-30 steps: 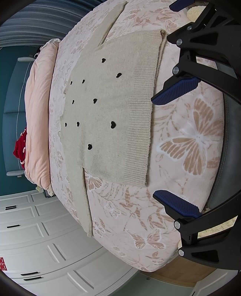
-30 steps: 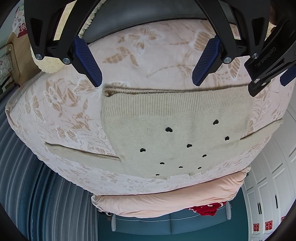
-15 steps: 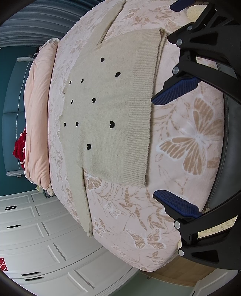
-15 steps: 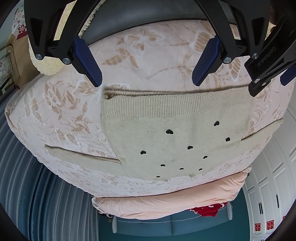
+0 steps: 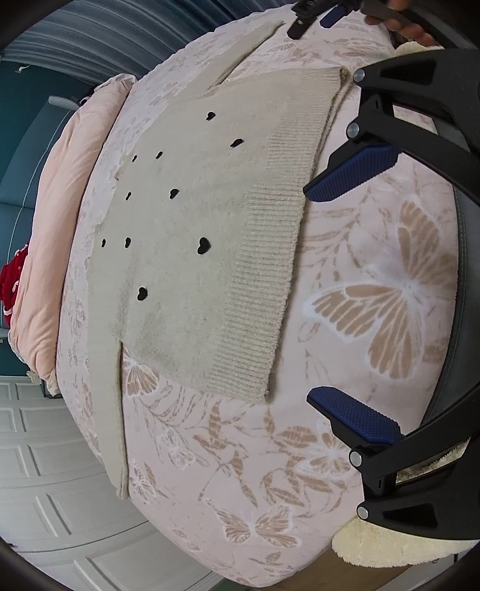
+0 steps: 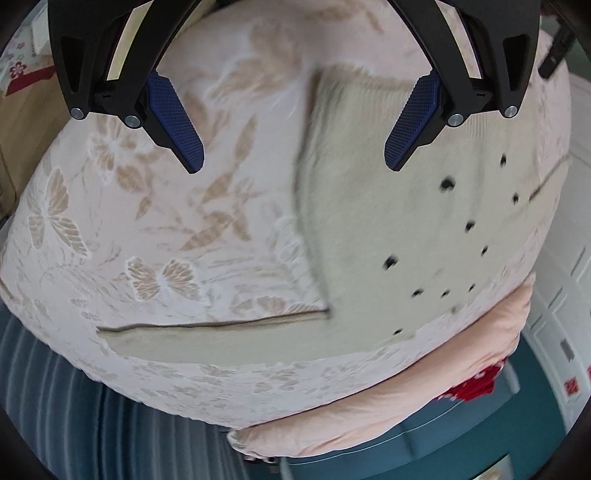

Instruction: Fold small clothes

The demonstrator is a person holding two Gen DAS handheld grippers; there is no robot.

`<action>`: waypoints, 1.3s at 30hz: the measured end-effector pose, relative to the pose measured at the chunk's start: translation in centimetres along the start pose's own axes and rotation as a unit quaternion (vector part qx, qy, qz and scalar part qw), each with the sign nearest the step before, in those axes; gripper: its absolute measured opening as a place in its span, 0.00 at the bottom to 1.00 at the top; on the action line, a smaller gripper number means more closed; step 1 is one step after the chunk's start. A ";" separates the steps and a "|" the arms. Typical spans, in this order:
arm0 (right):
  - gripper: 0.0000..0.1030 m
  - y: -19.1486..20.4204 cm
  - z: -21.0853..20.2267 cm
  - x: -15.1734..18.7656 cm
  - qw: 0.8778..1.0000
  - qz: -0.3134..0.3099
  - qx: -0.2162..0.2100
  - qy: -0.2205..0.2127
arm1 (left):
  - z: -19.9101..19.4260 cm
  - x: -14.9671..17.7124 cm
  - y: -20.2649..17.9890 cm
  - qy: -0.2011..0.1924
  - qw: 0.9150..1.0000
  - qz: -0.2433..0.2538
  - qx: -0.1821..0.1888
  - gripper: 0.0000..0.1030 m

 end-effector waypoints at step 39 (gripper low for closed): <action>0.46 26.0 13.8 -7.9 0.937 -0.156 -0.302 0.082 | 5.9 -12.3 2.3 -0.072 0.980 -0.076 0.170 0.95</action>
Point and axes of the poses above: each gripper's, at about its wrist camera, not at the fingertips, and z roughly the way its jaws point, y to its left, x to its underside, the point moved 1 cm from there along z, roughly the way its jaws point, and after that the axes turned 12 degrees about z, right-handed, at the moved point
